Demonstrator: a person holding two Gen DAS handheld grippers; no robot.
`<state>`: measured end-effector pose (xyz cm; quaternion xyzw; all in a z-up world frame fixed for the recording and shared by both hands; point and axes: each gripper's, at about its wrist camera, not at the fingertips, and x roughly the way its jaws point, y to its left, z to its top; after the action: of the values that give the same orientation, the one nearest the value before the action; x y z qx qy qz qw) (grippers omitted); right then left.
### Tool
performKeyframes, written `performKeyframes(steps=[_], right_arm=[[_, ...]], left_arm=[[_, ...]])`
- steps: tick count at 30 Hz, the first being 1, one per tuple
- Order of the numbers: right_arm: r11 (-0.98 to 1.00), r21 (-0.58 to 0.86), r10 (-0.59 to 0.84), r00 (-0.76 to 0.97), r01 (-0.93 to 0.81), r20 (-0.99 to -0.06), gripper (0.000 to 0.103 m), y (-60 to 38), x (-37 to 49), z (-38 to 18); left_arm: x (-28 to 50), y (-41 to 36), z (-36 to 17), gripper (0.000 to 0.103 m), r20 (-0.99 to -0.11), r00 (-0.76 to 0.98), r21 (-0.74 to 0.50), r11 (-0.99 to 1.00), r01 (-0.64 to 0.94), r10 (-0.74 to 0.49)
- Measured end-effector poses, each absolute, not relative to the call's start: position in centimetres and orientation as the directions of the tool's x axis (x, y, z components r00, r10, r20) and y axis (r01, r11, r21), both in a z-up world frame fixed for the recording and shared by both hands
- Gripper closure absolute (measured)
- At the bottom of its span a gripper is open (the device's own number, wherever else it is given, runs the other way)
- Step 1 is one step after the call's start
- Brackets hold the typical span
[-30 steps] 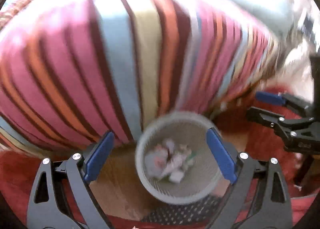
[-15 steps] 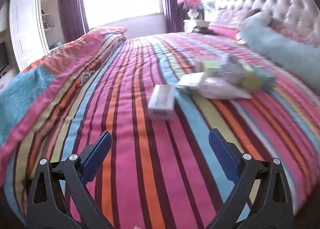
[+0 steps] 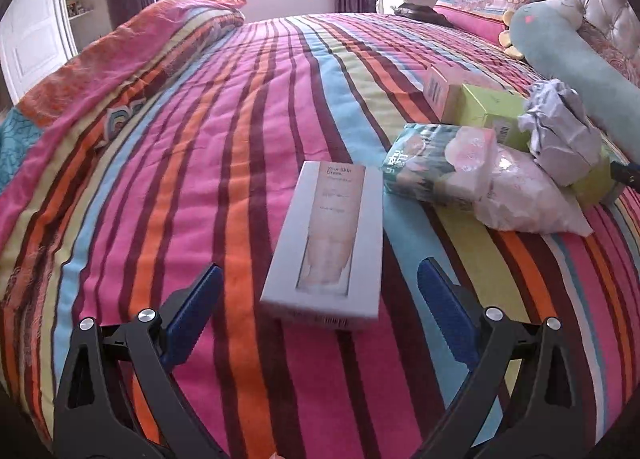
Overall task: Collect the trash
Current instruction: 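Grasp the white Your Skin Dress box with the left gripper while the right grasps the teal box, then carry both boxes over the wastebasket and open both grippers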
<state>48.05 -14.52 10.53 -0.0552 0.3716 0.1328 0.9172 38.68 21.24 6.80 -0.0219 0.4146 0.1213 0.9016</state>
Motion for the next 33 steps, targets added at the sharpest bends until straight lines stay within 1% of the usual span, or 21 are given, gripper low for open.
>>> performKeyframes(steps=[4, 6, 8, 9, 10, 14, 17, 19, 22, 26, 27, 29, 30, 33], right_arm=[[0.965, 0.010, 0.188, 0.664, -0.262, -0.723, 0.021, -14.2, 50.2, 9.5], [0.967, 0.039, 0.200, 0.647, -0.253, -0.736, 0.021, -14.2, 50.9, 9.1], [0.964, 0.073, 0.221, 0.623, -0.254, -0.750, 0.023, -14.5, 51.4, 8.6], [0.966, 0.070, 0.214, 0.614, -0.250, -0.760, 0.039, -14.4, 51.6, 8.4], [0.961, 0.077, 0.227, 0.605, -0.264, -0.763, 0.056, -14.3, 51.6, 8.4], [0.956, 0.086, 0.248, 0.624, -0.279, -0.741, 0.057, -14.8, 50.4, 9.5], [0.948, 0.110, 0.288, 0.655, -0.300, -0.698, 0.057, -15.7, 47.9, 11.2], [0.938, 0.111, 0.315, 0.674, -0.328, -0.669, 0.057, -16.6, 45.3, 12.5], [0.911, 0.111, 0.378, 0.698, -0.397, -0.608, 0.057, -18.4, 39.4, 14.5], [0.865, 0.151, 0.476, 0.685, -0.479, -0.551, 0.056, -21.4, 29.5, 15.5], [0.850, 0.154, 0.499, 0.677, -0.503, -0.542, 0.056, -22.3, 25.9, 15.2], [0.842, 0.143, 0.506, 0.669, -0.520, -0.544, 0.056, -22.9, 21.3, 14.7], [0.837, 0.143, 0.510, 0.656, -0.529, -0.557, 0.056, -23.3, 17.8, 13.9], [0.813, 0.187, 0.536, 0.583, -0.551, -0.611, 0.056, -23.5, 11.9, 11.4]], left_arm=[[39.8, 21.9, 6.2, 0.008, -0.781, 0.603, 0.013, 0.971, -0.240, 0.159], [40.3, 22.1, 5.7, 0.009, -0.794, 0.582, 0.026, 0.967, -0.254, 0.175], [40.4, 22.3, 5.5, 0.021, -0.800, 0.567, 0.043, 0.961, -0.271, 0.196], [40.3, 22.3, 5.6, 0.037, -0.796, 0.573, 0.041, 0.961, -0.274, 0.197], [40.3, 22.5, 5.9, 0.056, -0.791, 0.578, 0.040, 0.959, -0.282, 0.203], [39.9, 23.3, 6.5, 0.056, -0.804, 0.569, 0.003, 0.958, -0.288, 0.173], [38.2, 23.3, 8.0, 0.056, -0.776, 0.611, -0.037, 0.957, -0.288, 0.154], [35.8, 22.5, 9.8, 0.056, -0.737, 0.661, -0.049, 0.965, -0.259, 0.140], [30.6, 20.2, 12.4, 0.056, -0.672, 0.729, -0.039, 0.978, -0.206, 0.127], [21.1, 15.8, 14.5, 0.056, -0.602, 0.798, -0.072, 0.991, -0.112, 0.046], [18.8, 14.6, 14.6, 0.056, -0.592, 0.806, -0.086, 0.992, -0.091, 0.022], [14.4, 12.1, 14.3, 0.056, -0.584, 0.811, -0.114, 0.992, -0.048, -0.028], [12.1, 10.8, 13.8, 0.056, -0.582, 0.812, -0.122, 0.992, -0.035, -0.043], [6.1, 7.0, 11.6, 0.056, -0.599, 0.797, -0.142, 0.990, -0.007, -0.080]])
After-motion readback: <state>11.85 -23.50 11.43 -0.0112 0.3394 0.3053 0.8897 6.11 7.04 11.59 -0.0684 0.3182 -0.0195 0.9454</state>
